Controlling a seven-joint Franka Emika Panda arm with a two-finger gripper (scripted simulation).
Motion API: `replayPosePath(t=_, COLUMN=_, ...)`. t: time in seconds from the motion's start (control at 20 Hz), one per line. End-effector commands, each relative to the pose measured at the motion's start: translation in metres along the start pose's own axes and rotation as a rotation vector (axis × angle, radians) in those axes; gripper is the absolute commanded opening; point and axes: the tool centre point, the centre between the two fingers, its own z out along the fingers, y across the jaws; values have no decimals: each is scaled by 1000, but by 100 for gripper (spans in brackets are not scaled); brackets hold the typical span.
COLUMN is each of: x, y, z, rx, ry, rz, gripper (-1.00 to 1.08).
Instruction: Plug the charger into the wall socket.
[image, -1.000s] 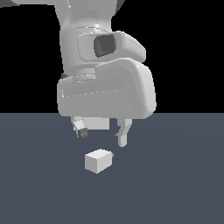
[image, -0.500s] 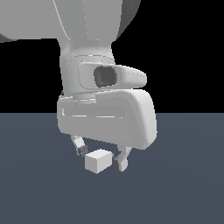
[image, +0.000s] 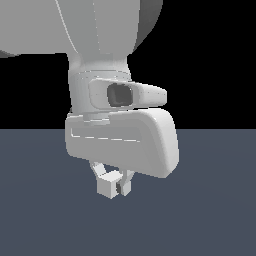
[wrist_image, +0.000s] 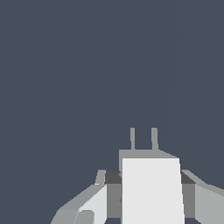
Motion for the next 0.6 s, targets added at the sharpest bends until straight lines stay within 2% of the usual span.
replayPosePath(t=0.0, x=0, y=0, z=0, rx=0, ry=0, rz=0, gripper=-100)
replayPosePath(t=0.55, x=3, y=-1, z=-4, rx=6, ry=1, rz=-38, gripper=-100)
